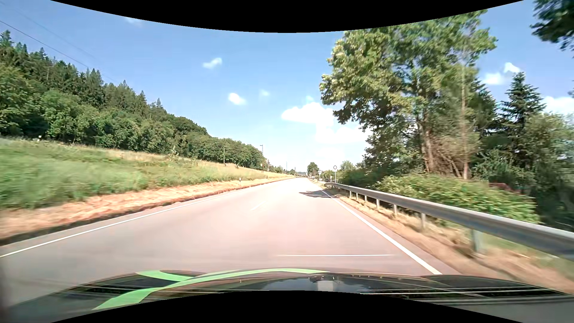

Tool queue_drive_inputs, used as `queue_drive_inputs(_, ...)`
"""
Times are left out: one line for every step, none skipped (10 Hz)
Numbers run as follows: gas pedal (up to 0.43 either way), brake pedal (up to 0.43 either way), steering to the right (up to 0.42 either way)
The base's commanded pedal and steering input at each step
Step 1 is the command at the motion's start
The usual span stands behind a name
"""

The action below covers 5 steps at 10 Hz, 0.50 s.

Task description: Follow the waypoints while adhering to traffic rules and regulations

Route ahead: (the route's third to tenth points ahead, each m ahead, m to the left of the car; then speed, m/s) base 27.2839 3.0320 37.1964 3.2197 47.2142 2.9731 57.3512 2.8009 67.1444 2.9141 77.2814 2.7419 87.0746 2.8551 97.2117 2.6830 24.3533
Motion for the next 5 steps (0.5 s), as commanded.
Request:
queue_drive_inputs(0.189,0.0,-0.001)
queue_drive_inputs(0.189,0.0,-0.001)
queue_drive_inputs(0.177,0.0,-0.001)
queue_drive_inputs(0.177,0.0,-0.001)
queue_drive_inputs(0.169,0.0,-0.001)
